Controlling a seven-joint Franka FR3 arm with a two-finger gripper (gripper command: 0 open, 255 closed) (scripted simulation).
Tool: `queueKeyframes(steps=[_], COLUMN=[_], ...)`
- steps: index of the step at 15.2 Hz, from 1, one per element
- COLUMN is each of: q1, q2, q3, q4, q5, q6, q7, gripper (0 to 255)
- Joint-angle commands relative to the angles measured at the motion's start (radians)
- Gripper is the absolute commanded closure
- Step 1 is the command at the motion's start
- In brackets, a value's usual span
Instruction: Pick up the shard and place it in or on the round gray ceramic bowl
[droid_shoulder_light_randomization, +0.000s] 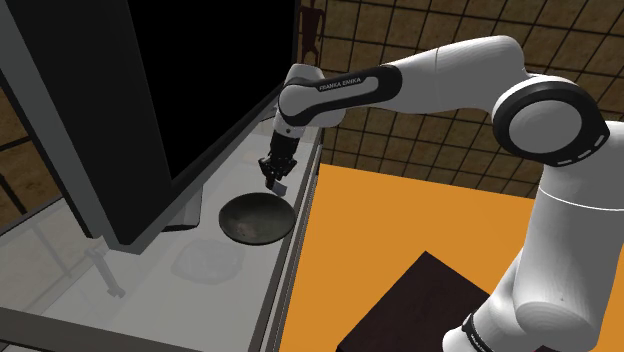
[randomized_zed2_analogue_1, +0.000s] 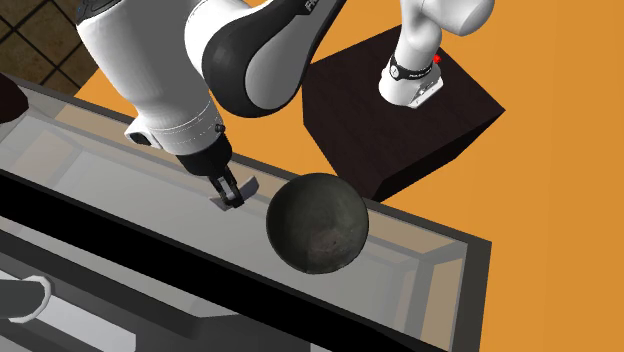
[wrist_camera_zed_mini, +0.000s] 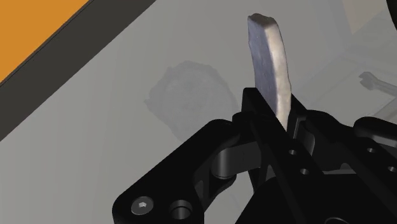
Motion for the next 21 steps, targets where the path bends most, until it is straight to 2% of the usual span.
queueKeyframes(steps=[1,21], q1=[0.0,-0.004], q2=[-0.004,-0.042], q3=[0.0,-0.003], q4=[0.008,0.221], q5=[-0.001,-0.021], q6=[-0.011,-0.256], q7=[0.003,0.065], gripper=[255,255])
